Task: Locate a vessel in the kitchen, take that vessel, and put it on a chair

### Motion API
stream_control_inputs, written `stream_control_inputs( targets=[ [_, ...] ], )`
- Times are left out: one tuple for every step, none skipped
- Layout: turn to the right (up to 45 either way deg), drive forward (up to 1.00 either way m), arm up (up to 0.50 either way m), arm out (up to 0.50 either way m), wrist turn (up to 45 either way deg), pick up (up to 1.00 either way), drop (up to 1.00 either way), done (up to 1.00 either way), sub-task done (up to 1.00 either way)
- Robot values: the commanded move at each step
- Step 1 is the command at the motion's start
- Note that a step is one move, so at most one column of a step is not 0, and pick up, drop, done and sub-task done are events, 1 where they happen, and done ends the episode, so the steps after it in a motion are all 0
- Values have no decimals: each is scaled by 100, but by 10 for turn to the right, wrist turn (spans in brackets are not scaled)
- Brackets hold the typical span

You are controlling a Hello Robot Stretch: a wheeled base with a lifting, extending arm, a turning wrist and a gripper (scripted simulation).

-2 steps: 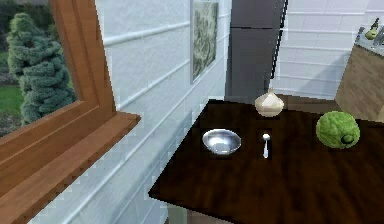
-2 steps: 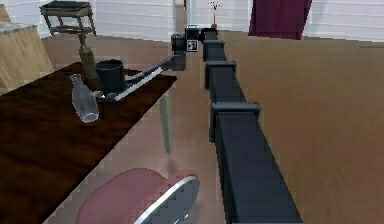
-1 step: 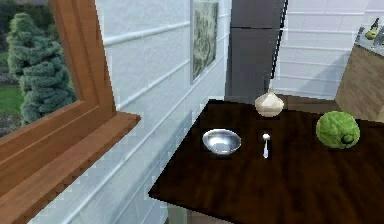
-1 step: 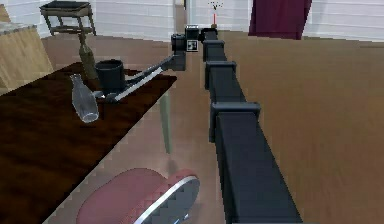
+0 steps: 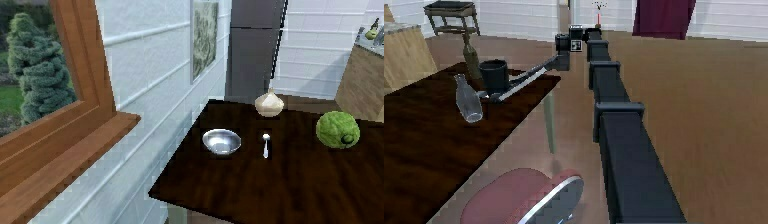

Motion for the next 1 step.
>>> stream_control_inputs(
  targets=[
    [0,0,0,0,0,0,100,0,0]
  ],
)
